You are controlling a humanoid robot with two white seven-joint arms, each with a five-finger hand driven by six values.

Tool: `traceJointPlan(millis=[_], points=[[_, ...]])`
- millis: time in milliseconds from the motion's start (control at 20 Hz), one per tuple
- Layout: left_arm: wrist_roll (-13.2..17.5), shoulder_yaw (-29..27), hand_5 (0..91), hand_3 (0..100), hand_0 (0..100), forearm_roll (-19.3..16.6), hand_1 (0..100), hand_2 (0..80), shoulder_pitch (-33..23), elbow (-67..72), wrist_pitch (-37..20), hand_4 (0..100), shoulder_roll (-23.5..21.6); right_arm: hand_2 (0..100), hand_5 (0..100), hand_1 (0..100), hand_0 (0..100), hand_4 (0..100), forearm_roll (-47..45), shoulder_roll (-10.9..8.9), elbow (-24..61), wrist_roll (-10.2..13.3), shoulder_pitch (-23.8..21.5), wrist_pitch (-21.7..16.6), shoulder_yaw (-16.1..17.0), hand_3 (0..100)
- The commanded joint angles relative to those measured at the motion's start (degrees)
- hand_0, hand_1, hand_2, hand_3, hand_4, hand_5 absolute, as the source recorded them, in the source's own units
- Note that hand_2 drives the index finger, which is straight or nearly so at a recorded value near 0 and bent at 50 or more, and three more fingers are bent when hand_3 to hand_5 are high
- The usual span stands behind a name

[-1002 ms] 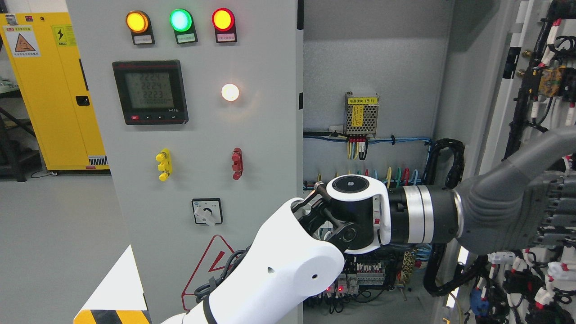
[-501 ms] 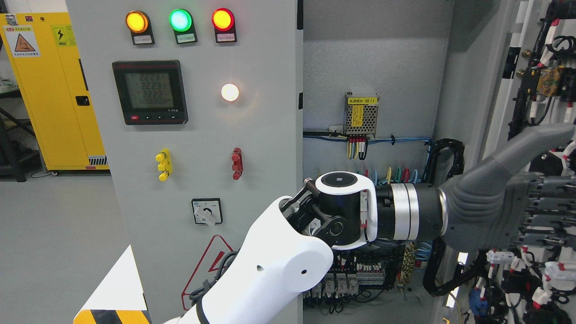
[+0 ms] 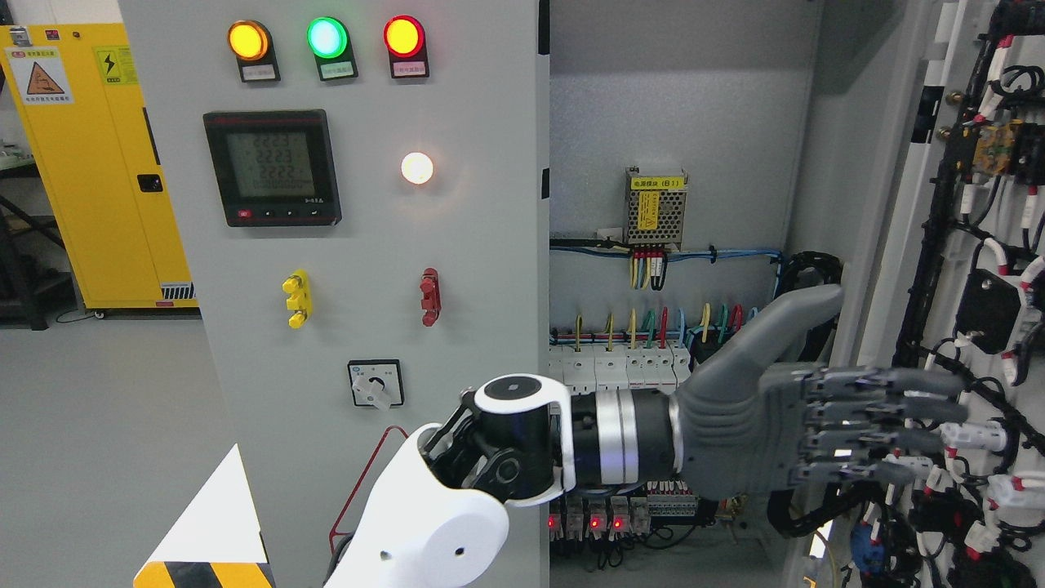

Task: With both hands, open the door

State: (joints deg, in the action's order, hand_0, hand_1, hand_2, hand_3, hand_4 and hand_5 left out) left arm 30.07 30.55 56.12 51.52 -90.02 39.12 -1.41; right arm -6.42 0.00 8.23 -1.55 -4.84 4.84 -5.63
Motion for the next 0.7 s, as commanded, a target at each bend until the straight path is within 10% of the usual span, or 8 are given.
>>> traceJointPlan(millis=[0,150,351,652], points=[[-0.28,-4.18,0.0,0,0,-1.1,0,1.4,-21.08,-17.73,-8.5,0,-23.35,0,0,10,21,0,0.0,1.93,-0.05,-0.04,0.0,-0.01,0.01,0],[-0.28,-4.0,0.0,0,0,-6.0,0,0.8,-33.02,-18.35,-18.78,0,-29.78,0,0,11,21,0,0.0,1.84,0.04,-0.04,0.0,-0.01,0.01,0],[-0.1,-4.88,0.0,0,0,-22.17,1,1.1,-52.79,-14.77,-32.76,0,-29.27,0,0,11,21,0,0.0,1.84,0.04,-0.04,0.0,-0.01,0.01,0],[-0.1,-18.31,0.0,0,0,-22.9,3,1.2,-76.36,-4.75,-39.9,0,-20.6,0,0,11,21,0,0.0,1.84,0.04,-0.04,0.0,-0.01,-0.08,0]])
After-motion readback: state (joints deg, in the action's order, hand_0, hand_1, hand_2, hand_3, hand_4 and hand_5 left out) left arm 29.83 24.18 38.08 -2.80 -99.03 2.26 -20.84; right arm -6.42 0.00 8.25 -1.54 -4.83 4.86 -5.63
